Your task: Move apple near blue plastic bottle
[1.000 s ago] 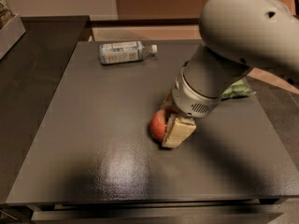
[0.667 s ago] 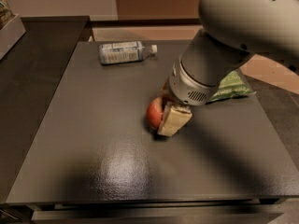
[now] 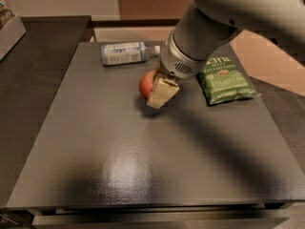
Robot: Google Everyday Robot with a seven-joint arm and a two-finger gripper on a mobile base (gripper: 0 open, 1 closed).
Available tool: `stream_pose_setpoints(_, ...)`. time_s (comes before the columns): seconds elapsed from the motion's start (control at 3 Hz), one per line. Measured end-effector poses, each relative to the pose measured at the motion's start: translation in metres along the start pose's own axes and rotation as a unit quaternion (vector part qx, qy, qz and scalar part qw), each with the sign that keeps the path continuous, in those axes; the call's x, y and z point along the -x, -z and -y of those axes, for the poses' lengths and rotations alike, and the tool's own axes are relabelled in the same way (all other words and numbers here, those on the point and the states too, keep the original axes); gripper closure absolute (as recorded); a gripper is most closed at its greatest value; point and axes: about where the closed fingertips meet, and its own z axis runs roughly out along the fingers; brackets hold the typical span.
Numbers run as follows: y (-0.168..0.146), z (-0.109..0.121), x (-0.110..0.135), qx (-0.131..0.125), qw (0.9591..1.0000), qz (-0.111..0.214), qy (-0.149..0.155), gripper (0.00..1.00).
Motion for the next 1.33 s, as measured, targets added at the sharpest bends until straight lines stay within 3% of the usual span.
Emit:
stream_pose_setpoints(0.67,-0.021,0.056,0.017,-0.048,0.9961,-0.005,-0.074,1.0)
stream_pose_setpoints(1.33,-0.046,0.1,0.029,-0.085,0.9881,-0.032,-0.124,1.0)
